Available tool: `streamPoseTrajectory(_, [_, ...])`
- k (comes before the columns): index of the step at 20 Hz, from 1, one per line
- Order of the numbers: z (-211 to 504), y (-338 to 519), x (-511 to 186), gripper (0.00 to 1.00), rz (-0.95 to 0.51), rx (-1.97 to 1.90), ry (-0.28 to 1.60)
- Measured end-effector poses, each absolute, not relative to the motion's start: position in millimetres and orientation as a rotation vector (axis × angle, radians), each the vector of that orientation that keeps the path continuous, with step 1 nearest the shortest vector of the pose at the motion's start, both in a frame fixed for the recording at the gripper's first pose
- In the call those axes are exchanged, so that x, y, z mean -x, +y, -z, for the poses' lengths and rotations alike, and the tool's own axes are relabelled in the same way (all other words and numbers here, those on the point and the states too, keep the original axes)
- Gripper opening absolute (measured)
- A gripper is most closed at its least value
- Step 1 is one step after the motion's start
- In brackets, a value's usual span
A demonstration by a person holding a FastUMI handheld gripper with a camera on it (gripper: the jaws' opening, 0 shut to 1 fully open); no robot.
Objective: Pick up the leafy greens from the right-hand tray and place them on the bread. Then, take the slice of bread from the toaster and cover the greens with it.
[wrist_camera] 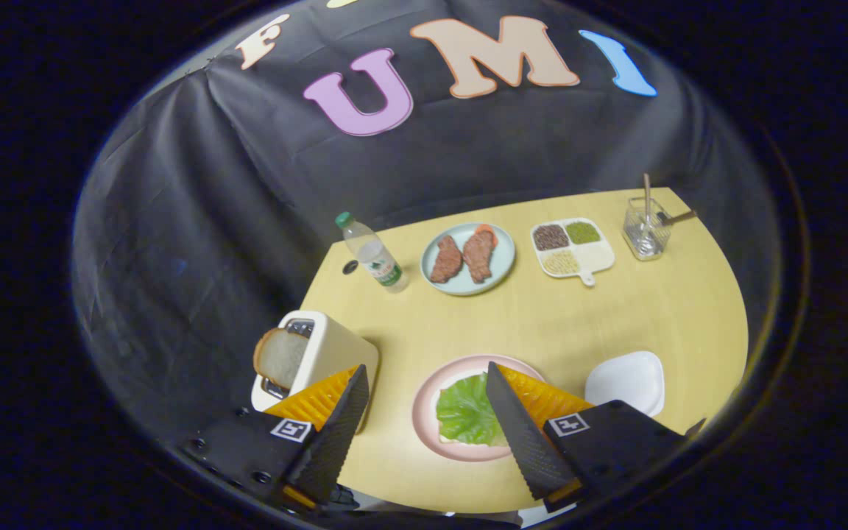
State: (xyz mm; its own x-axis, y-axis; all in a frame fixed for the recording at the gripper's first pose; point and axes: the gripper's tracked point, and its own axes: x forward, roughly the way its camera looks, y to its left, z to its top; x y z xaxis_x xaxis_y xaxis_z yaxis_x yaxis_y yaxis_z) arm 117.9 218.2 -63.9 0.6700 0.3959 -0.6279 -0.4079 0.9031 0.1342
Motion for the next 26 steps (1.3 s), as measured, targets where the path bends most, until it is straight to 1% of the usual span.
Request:
streamPoseTrajectory(7, [66.3,338.6,-100.7,0.99,-0.52,0.008,0.68])
streamPoseTrajectory(12, [97.6,395.4,-83.8,0.98,-0.556,0.063,0.719])
streamPoseTrajectory(16, [129.5,416.0,-71.0,0.98,-0.557,0.133,0.75])
streamPoseTrajectory(20, [161.0,422.6,-71.2,0.97,-0.525,0.194,0.766])
streamPoseTrajectory(26, [182.3,421.4,-76.3,0.58,-0.474,0.242,0.758])
